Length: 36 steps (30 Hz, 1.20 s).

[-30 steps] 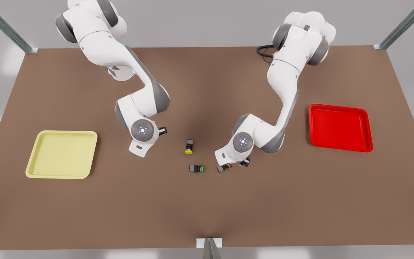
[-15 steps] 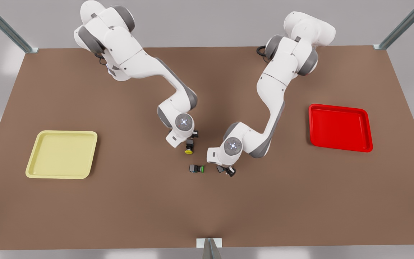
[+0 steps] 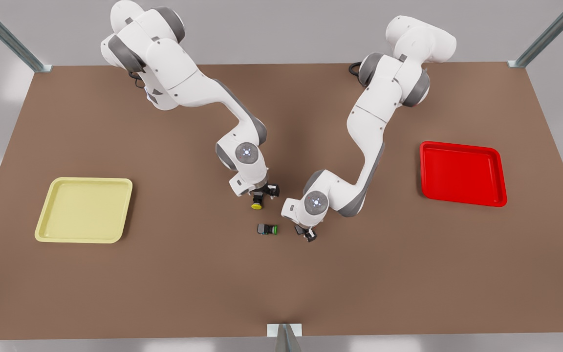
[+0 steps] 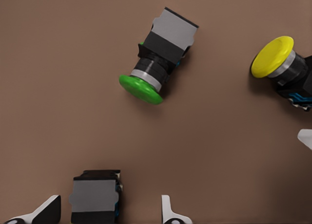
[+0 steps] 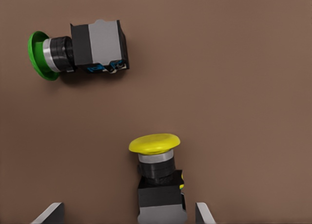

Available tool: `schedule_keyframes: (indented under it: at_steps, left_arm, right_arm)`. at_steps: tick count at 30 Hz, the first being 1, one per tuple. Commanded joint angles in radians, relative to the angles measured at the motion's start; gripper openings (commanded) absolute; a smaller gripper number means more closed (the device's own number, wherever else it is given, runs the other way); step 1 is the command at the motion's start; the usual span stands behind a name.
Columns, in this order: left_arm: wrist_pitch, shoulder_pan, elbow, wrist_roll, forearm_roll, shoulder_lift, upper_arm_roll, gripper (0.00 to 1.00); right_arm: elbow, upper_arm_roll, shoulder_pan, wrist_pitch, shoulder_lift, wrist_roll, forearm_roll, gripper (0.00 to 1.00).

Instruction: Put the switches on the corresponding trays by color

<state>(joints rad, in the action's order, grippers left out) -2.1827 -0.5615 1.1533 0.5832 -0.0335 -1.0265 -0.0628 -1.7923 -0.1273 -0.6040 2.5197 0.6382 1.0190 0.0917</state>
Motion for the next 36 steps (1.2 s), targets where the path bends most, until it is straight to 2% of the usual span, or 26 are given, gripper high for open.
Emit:
schedule_keyframes:
  at_steps: [1, 3, 5, 6, 8, 13, 17, 21, 22, 23, 24, 26, 31, 33, 35, 36]
  left_arm:
    - [-0.009, 0.000, -0.001, 0.181, 0.000, -0.001, 0.000, 1.00]
    - [-0.011, 0.000, -0.001, 0.181, 0.000, -0.006, 0.000, 0.98]
    - [-0.009, 0.000, -0.001, 0.167, 0.000, -0.006, 0.000, 0.84]
    - [-0.009, 0.000, -0.001, 0.159, 0.000, -0.006, 0.000, 0.80]
    - [-0.009, 0.000, -0.001, 0.159, 0.000, -0.006, 0.000, 0.79]
    - [-0.002, 0.000, -0.001, 0.142, 0.000, -0.006, 0.000, 0.71]
    - [0.001, 0.000, -0.001, 0.112, 0.000, -0.006, 0.000, 0.59]
    - [0.009, 0.000, -0.001, 0.101, 0.000, -0.004, 0.000, 0.59]
    - [0.009, 0.000, -0.001, 0.078, 0.000, -0.003, 0.000, 0.59]
    - [0.017, 0.000, -0.001, 0.076, 0.000, 0.000, 0.000, 0.59]
    - [0.017, 0.000, -0.001, 0.076, 0.001, 0.003, 0.000, 0.58]
    - [0.024, 0.000, -0.001, 0.063, 0.001, 0.005, 0.000, 0.47]
    - [0.037, 0.000, -0.003, 0.037, -0.008, 0.005, 0.000, 0.39]
    - [0.096, 0.003, -0.003, 0.037, -0.005, 0.034, 0.003, 0.39]
    - [0.280, 0.067, 0.005, 0.038, 0.023, 0.117, 0.009, 0.40]
    - [0.376, 0.126, 0.063, 0.040, 0.034, 0.195, 0.009, 0.40]
  right_arm:
    - [-0.004, 0.000, 0.001, 0.031, -0.002, 0.185, 0.000, 1.00]
    - [-0.015, 0.000, 0.009, 0.013, -0.003, 0.098, 0.000, 1.00]
    - [-0.015, 0.001, 0.012, 0.011, -0.003, 0.072, 0.000, 1.00]
    - [-0.012, 0.002, 0.010, 0.011, 0.000, 0.076, 0.000, 1.00]
    - [-0.010, 0.002, 0.010, 0.011, 0.006, 0.075, 0.000, 1.00]
    - [-0.004, 0.017, 0.009, 0.013, 0.035, 0.027, 0.002, 1.00]
    - [0.002, 0.017, 0.001, 0.016, 0.057, 0.027, 0.002, 1.00]
    - [0.004, 0.017, 0.000, 0.016, 0.058, 0.027, 0.002, 1.00]
    - [0.004, 0.017, 0.000, 0.016, 0.057, 0.021, 0.002, 0.94]
    - [0.004, 0.017, 0.000, 0.016, 0.057, 0.013, 0.002, 0.80]
    - [0.004, 0.017, 0.000, 0.014, 0.057, 0.012, 0.002, 0.73]
    - [0.005, 0.017, 0.001, 0.014, 0.055, 0.012, 0.002, 0.68]
    - [0.005, 0.017, 0.001, 0.013, 0.054, 0.015, 0.002, 0.42]
    - [0.013, 0.017, 0.001, 0.011, 0.052, 0.013, 0.000, 0.41]
    - [0.013, 0.017, 0.009, -0.005, 0.051, 0.013, 0.000, 0.41]
    - [0.013, 0.017, 0.010, -0.016, 0.046, 0.013, 0.000, 0.42]
